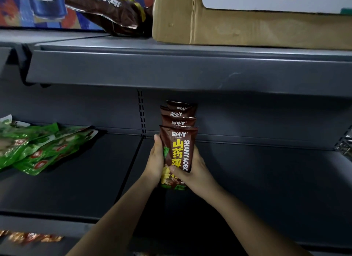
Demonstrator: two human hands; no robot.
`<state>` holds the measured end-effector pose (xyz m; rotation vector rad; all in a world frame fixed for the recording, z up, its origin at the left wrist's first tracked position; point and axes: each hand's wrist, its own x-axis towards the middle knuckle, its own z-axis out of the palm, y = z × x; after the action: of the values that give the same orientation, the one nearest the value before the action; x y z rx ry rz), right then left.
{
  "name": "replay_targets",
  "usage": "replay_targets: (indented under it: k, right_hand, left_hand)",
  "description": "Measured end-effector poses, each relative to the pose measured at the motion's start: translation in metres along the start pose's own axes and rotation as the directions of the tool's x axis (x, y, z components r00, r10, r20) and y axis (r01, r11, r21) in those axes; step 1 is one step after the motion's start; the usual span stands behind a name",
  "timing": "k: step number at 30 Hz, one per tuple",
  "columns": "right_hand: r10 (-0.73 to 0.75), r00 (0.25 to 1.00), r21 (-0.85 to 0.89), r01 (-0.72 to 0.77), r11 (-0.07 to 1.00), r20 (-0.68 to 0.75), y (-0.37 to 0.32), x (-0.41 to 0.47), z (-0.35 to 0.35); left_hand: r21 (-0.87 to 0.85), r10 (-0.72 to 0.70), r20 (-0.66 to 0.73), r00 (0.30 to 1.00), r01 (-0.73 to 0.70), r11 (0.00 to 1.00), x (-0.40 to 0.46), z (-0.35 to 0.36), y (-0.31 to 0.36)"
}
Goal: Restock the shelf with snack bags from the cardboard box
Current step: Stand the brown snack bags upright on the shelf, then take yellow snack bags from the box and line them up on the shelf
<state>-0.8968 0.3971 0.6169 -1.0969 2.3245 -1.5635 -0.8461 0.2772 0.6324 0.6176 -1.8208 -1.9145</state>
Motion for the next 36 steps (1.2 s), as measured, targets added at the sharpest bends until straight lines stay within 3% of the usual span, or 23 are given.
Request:
replay_targets:
  k: [9, 13, 17, 20, 25, 32, 36]
  right_hand:
    - [0.071, 0.997, 0.001, -0.072, 0.997, 0.033, 0.005, -0.002, 0.007]
    - [0.08, 0.997, -0.016, -0.079, 0.997, 0.024, 0.005, -0.001, 0.008]
    - [0.038, 0.999, 0.004, -0.038, 0.999, 0.036, 0.004, -0.001, 0.004]
    - [0.053, 0.994, 0.069, -0.06, 0.996, 0.097, -0.002, -0.002, -0.011]
    - [0.151, 0.982, 0.079, -0.161, 0.984, 0.11, -0.001, -0.018, -0.044]
    - [0.186, 0.98, 0.08, -0.191, 0.978, 0.069, 0.002, -0.099, -0.14]
    - [0.218, 0.975, 0.082, -0.221, 0.972, 0.038, 0.025, -0.176, -0.203]
  left_hand:
    - [-0.021, -0.069, 0.054, 0.996, 0.07, 0.997, 0.003, -0.007, 0.003]
    - [0.044, -0.072, 0.051, 0.996, 0.07, 0.997, 0.004, -0.007, 0.006]
    - [0.127, 0.028, -0.018, 0.999, -0.025, 0.992, -0.001, -0.006, 0.002]
    - [0.168, 0.132, -0.161, 0.978, -0.105, 0.98, -0.011, 0.0, 0.0]
    - [0.308, 0.357, -0.369, 0.858, -0.249, 0.918, -0.038, 0.008, -0.005]
    - [0.353, 0.57, -0.198, 0.797, -0.484, 0.801, -0.123, 0.082, -0.002]
    - [0.363, 0.561, 0.015, 0.828, -0.527, 0.768, -0.182, 0.141, -0.031]
